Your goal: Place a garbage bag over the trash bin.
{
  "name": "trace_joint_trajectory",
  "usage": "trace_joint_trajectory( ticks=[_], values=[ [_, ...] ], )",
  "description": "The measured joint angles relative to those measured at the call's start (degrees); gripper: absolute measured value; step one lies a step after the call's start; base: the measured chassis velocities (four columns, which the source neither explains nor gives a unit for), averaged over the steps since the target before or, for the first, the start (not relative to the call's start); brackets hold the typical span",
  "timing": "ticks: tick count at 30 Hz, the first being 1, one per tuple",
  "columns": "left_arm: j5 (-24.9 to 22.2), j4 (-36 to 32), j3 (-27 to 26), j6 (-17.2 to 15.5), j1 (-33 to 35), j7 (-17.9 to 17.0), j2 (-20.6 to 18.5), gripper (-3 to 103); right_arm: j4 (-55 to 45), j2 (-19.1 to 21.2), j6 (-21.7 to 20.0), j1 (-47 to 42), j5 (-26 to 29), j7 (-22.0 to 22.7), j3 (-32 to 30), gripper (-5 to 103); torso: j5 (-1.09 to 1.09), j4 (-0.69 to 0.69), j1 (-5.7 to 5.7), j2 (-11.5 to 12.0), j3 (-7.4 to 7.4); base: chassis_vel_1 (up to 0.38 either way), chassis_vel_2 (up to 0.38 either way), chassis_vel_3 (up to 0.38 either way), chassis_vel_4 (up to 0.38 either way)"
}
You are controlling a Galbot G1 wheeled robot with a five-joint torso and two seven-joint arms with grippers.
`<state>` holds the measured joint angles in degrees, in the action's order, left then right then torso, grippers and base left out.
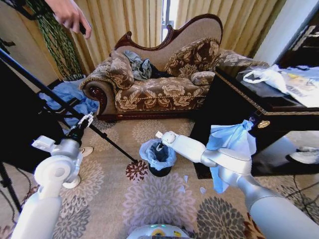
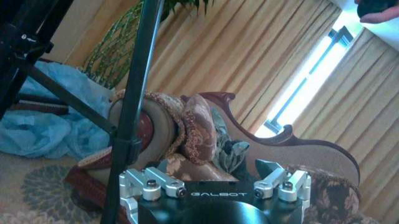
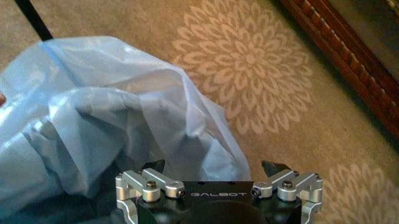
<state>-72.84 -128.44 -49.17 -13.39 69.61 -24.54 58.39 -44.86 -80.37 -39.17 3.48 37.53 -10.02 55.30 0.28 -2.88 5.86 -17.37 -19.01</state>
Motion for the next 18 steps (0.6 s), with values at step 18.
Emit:
trace_joint_trajectory(
  ticks=[18],
  values=[
    [-0.8, -0.7, 1.5, -1.1, -0.3, -0.8, -5.5, 98, -24.6, 16.4, -0.5, -4.6, 13.5, 8.9, -15.6, 100, 0.00, -0.02, 0.01, 0.0, 0.00, 0.000, 0.000, 0.000, 0.000]
  ],
)
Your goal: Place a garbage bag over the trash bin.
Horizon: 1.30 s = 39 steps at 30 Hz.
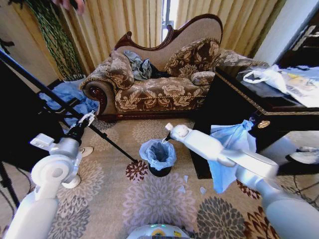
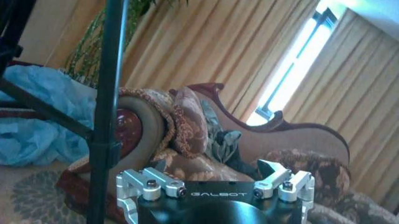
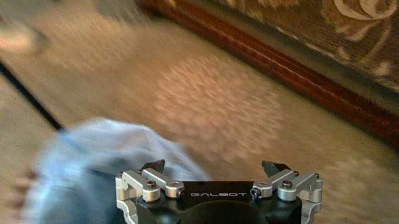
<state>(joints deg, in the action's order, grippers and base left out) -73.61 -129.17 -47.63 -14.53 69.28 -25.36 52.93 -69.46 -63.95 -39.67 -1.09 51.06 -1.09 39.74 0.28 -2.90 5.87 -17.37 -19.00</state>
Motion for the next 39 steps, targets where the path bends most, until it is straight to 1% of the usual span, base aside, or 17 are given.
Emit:
trace_joint_trajectory(
  ticks=[3, 4, 6, 11, 13, 15, 20, 23, 24, 25, 28, 29, 31, 32, 33, 36, 39],
  values=[
    [0.1, 0.0, 0.4, -0.7, 0.7, -0.3, -2.4, 98, -13.1, 6.9, 4.5, -6.2, 7.1, 3.7, -5.2, 100, 0.00, 0.01, 0.00, 0.0, 0.00, 0.000, 0.000, 0.000, 0.000],
    [0.1, 0.0, 0.4, -0.7, 0.7, -0.3, -2.4, 98, -13.1, 6.9, 4.5, -6.2, 7.1, 3.7, -5.2, 100, 0.00, 0.01, 0.00, 0.0, 0.00, 0.000, 0.000, 0.000, 0.000],
    [0.6, -0.8, 0.2, -1.6, 2.5, -0.3, -3.7, 98, -22.5, 12.9, 11.5, -11.8, 10.2, 5.5, -9.8, 100, -0.02, 0.01, 0.00, 0.0, 0.00, 0.000, 0.000, 0.000, 0.000],
    [2.6, -2.6, -0.5, -2.7, 5.8, 0.4, -4.8, 98, -32.5, 19.1, 17.7, -22.0, 12.0, 7.4, -19.3, 100, -0.03, 0.02, 0.00, 0.0, 0.00, 0.000, 0.000, 0.000, 0.000],
    [4.8, -4.3, -1.4, -3.2, 9.0, 1.4, -5.4, 99, -39.9, 23.1, 20.1, -31.4, 12.6, 7.7, -27.6, 100, -0.03, 0.00, -0.01, 0.0, 0.00, 0.000, 0.000, 0.000, 0.000],
    [5.6, -6.4, -2.9, -3.9, 12.1, 1.6, -5.8, 100, -48.6, 26.6, 22.2, -46.7, 12.7, 7.7, -41.5, 100, 0.00, 0.01, -0.02, 0.0, 0.02, 0.000, 0.000, 0.000, 0.000],
    [5.3, -9.7, -7.3, -5.3, 16.8, 1.1, -4.5, 100, -57.0, 27.0, 26.3, -64.3, 10.1, 7.7, -54.0, 100, -0.02, -0.03, -0.02, 0.0, 0.02, 0.000, 0.000, 0.000, 0.000],
    [6.5, -12.7, -11.6, -6.4, 21.8, 1.0, -1.5, 100, -62.0, 23.8, 27.7, -74.0, 6.9, 7.7, -60.8, 100, -0.05, 0.11, -0.02, 0.0, 0.01, 0.000, 0.000, 0.000, 0.000],
    [9.4, -14.0, -12.0, -6.9, 23.8, 2.1, 0.7, 100, -65.5, 19.6, 29.0, -81.3, 2.4, 6.9, -67.3, 100, 0.04, 0.07, -0.03, 0.0, 0.02, 0.000, 0.000, 0.000, 0.000],
    [9.4, -14.0, -12.0, -6.9, 23.8, 2.1, 0.7, 100, -65.5, 19.6, 29.0, -81.3, 2.4, 6.9, -67.3, 100, 0.04, 0.07, -0.03, 0.0, 0.02, 0.000, 0.000, 0.000, 0.000],
    [16.4, -14.4, -10.9, -7.0, 28.0, 5.9, 5.6, 100, -69.9, 8.0, 32.7, -96.1, -10.7, 3.4, -75.2, 100, -0.03, -0.02, -0.02, 0.0, 0.01, 0.000, 0.000, 0.000, 0.000],
    [16.4, -14.4, -10.9, -7.0, 28.0, 5.9, 5.6, 100, -69.9, 8.0, 32.7, -96.1, -10.7, 3.4, -75.2, 100, -0.03, -0.02, -0.02, 0.0, 0.01, 0.000, 0.000, 0.000, 0.000],
    [19.6, -14.4, -10.0, -6.3, 29.6, 7.5, 8.0, 100, -70.7, 2.6, 34.8, -100.4, -15.5, 1.8, -76.8, 100, 0.00, -0.03, -0.02, 0.0, 0.02, 0.000, 0.000, 0.000, 0.000],
    [23.5, -14.4, -8.7, -4.9, 30.8, 9.1, 11.1, 100, -71.6, -5.0, 36.8, -104.2, -21.4, 0.7, -77.5, 100, 0.00, -0.01, -0.03, 0.0, 0.02, 0.000, 0.000, 0.000, 0.000],
    [23.5, -14.4, -8.7, -4.9, 30.8, 9.1, 11.1, 100, -71.6, -5.0, 36.8, -104.2, -21.4, 0.7, -77.5, 100, 0.00, -0.01, -0.03, 0.0, 0.02, 0.000, 0.000, 0.000, 0.000],
    [31.1, -14.4, -6.6, -2.4, 32.7, 12.7, 15.7, 100, -72.3, -15.5, 40.4, -107.1, -32.2, 1.0, -76.0, 100, 0.01, 0.00, -0.01, 0.0, 0.00, 0.000, 0.000, 0.000, 0.000],
    [36.4, -14.3, -4.6, 0.0, 34.4, 15.2, 18.5, 100, -72.6, -19.1, 41.8, -108.2, -37.5, 2.4, -74.8, 100, 0.01, 0.00, -0.01, 0.0, 0.00, 0.000, 0.000, 0.000, 0.000]
  ],
)
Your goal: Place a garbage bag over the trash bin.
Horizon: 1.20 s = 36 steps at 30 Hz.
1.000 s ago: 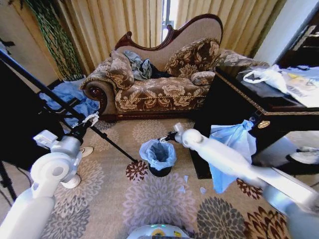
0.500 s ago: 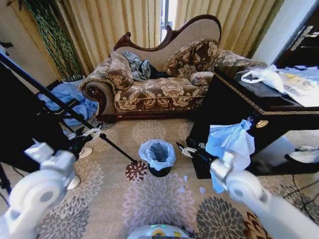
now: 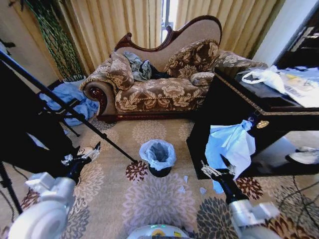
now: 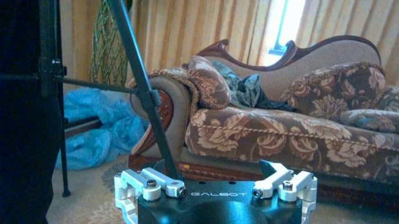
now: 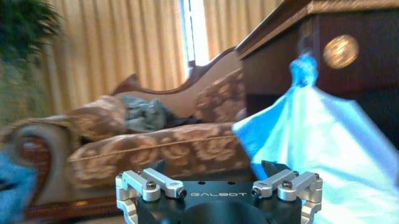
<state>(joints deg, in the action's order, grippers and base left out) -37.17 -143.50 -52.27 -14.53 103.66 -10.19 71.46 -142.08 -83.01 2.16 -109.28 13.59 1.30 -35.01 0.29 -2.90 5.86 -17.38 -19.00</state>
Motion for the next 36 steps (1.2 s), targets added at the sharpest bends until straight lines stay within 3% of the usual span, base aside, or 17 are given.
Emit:
trace_joint_trajectory(
  ticks=[3, 5, 8, 11, 17, 36],
  values=[
    [2.7, 0.1, 2.4, 1.4, 1.3, 1.6, 2.5, 100, -0.8, -3.0, 1.0, -0.3, -3.5, 1.8, 0.5, 100, -0.02, 0.05, 0.00, 0.0, 0.00, 0.000, 0.000, 0.000, 0.000],
    [4.9, 0.1, 5.3, 2.2, 2.1, 2.2, 4.3, 100, -1.5, -5.0, -0.1, -0.5, -4.4, 3.6, 0.5, 100, 0.01, -0.01, 0.00, 0.0, 0.00, 0.000, 0.000, 0.000, 0.000],
    [8.2, 0.1, 8.3, 3.1, 3.6, 2.4, 6.3, 103, -1.5, -5.0, -2.0, -0.8, -4.6, 5.2, 0.2, 100, -0.01, 0.00, 0.01, 0.0, -0.01, 0.000, 0.000, 0.000, 0.000],
    [13.3, 0.2, 13.0, 4.4, 6.8, 3.3, 10.1, 99, -1.5, -3.2, -2.1, -2.1, -4.4, 4.8, 0.0, 100, -0.02, 0.01, 0.00, 0.0, -0.01, 0.000, 0.000, 0.000, 0.000],
    [14.7, 0.2, 13.1, 4.6, 8.4, 3.9, 10.9, 98, -1.5, -1.4, -1.6, -1.8, -4.3, 2.5, 0.0, 100, -0.02, 0.02, 0.01, 0.0, -0.01, 0.000, 0.000, 0.000, 0.000],
    [14.3, 0.3, 12.6, 4.4, 8.2, 3.8, 10.5, 100, -1.2, -1.1, -1.6, -1.4, -3.8, 2.2, 0.1, 100, 0.00, 0.01, 0.00, 0.0, -0.01, 0.000, 0.000, 0.000, 0.000]
  ],
)
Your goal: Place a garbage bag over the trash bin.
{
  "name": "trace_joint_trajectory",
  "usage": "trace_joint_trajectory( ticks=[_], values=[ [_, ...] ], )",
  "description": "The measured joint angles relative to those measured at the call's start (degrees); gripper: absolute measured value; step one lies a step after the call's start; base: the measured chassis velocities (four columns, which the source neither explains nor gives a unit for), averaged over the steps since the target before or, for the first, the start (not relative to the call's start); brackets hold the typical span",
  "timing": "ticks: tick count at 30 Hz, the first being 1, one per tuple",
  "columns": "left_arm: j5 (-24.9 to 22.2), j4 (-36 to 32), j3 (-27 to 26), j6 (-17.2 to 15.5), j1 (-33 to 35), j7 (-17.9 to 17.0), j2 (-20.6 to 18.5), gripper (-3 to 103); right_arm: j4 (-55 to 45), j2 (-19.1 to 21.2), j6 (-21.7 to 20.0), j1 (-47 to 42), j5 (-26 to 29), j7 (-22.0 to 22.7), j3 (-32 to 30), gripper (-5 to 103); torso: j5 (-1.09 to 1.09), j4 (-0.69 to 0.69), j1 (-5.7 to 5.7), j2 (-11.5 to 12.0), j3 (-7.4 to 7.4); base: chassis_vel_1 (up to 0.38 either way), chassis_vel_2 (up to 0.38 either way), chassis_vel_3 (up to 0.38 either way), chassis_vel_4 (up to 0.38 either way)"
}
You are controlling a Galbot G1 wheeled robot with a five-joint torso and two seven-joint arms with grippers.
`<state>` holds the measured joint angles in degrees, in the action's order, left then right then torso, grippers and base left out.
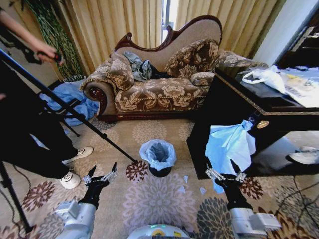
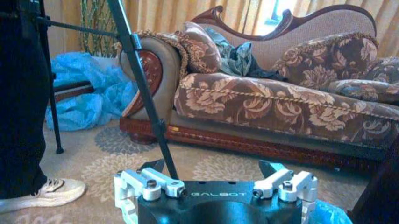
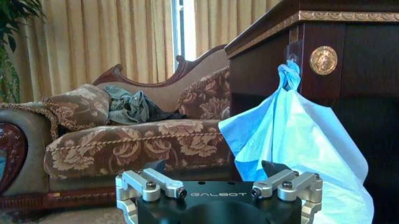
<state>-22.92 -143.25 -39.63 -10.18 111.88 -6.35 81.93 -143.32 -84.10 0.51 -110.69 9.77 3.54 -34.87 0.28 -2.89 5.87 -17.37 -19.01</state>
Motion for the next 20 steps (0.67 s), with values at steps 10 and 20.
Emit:
trace_joint_trajectory(
  ticks=[10, 20],
  values=[
    [-0.1, 0.0, 0.0, 0.0, 0.0, 0.0, 0.0, 100, 0.0, 0.0, 0.0, 0.0, 0.1, 0.0, 0.0, 100, 0.00, 0.00, 0.00, 0.0, 0.00, 0.000, 0.000, 0.000, 0.000],
    [-0.1, 0.0, -0.1, -0.1, -0.1, -0.1, -0.1, 100, 0.1, 0.0, -0.1, 0.1, 0.1, 0.0, 0.1, 100, 0.00, 0.00, 0.00, 0.0, 0.00, 0.000, 0.000, 0.000, 0.000]
  ],
)
